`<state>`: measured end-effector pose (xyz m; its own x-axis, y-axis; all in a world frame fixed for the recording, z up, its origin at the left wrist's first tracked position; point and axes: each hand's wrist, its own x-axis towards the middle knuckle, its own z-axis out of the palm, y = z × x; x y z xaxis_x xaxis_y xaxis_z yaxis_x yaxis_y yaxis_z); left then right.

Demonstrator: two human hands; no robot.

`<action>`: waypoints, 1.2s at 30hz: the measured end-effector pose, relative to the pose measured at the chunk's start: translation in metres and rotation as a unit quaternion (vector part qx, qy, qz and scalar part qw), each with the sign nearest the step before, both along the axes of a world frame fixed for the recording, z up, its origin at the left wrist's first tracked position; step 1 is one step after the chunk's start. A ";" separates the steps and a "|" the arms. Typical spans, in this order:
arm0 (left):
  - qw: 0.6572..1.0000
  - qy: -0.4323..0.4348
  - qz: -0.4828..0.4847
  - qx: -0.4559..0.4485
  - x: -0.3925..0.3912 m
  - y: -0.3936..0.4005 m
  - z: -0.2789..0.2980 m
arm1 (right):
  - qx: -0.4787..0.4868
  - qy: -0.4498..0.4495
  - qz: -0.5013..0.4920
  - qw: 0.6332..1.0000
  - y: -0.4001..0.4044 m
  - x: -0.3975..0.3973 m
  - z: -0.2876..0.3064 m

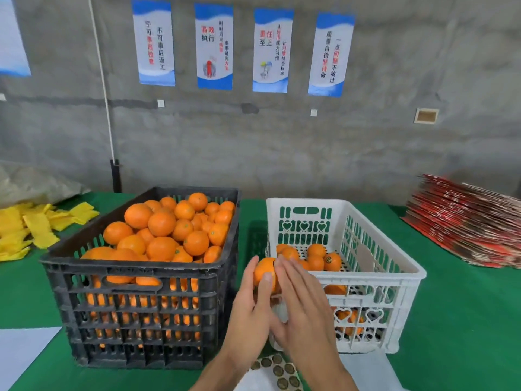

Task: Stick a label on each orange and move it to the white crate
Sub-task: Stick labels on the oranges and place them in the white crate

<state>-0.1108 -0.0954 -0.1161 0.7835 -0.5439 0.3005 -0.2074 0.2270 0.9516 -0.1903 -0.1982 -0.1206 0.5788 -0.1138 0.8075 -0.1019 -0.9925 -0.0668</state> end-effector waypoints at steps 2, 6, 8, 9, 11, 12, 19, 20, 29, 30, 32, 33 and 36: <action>0.998 -0.052 -0.007 0.039 0.003 -0.013 0.020 | 0.002 -0.044 -0.031 0.999 -0.018 0.002 0.014; 0.974 -0.186 0.019 0.127 0.017 -0.033 0.055 | 0.037 -0.075 -0.107 0.991 -0.046 -0.001 0.035; 0.954 -0.248 0.057 0.158 0.025 -0.032 0.066 | 0.042 -0.082 -0.123 0.988 -0.055 -0.004 0.038; 0.950 -0.259 0.072 0.160 0.029 -0.027 0.069 | 0.045 -0.083 -0.123 0.988 -0.058 -0.005 0.037; 0.946 -0.264 0.106 0.157 0.039 -0.012 0.070 | 0.050 -0.082 -0.109 0.989 -0.058 -0.002 0.032; 0.946 -0.259 0.118 0.154 0.044 -0.005 0.069 | 0.054 -0.084 -0.097 0.990 -0.055 0.001 0.030; 0.964 -0.234 0.083 0.091 0.048 0.054 0.083 | 0.098 -0.102 0.050 0.989 0.001 0.052 0.024; 0.952 -0.266 0.117 0.098 0.058 0.067 0.086 | 0.103 -0.105 0.070 0.987 0.010 0.060 0.026; 0.755 -0.172 0.284 0.566 0.173 0.172 0.106 | 0.089 -0.063 0.147 0.983 0.078 0.118 0.054; 0.751 -0.133 0.239 0.601 0.178 0.174 0.114 | 0.095 -0.066 0.152 0.982 0.081 0.121 0.056; 0.744 -0.098 0.162 0.641 0.186 0.173 0.128 | 0.109 -0.071 0.160 0.979 0.086 0.124 0.058; 0.744 -0.096 0.137 0.647 0.188 0.170 0.133 | 0.116 -0.070 0.164 0.977 0.087 0.123 0.058; 0.749 -0.138 0.167 0.626 0.186 0.165 0.141 | 0.127 -0.072 0.172 0.974 0.082 0.116 0.055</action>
<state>0.0756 0.0693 0.0253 0.9405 -0.3231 -0.1056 -0.2826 -0.9158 0.2855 -0.0741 -0.1160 -0.0657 0.5011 -0.1397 0.8540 0.2617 -0.9162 -0.3034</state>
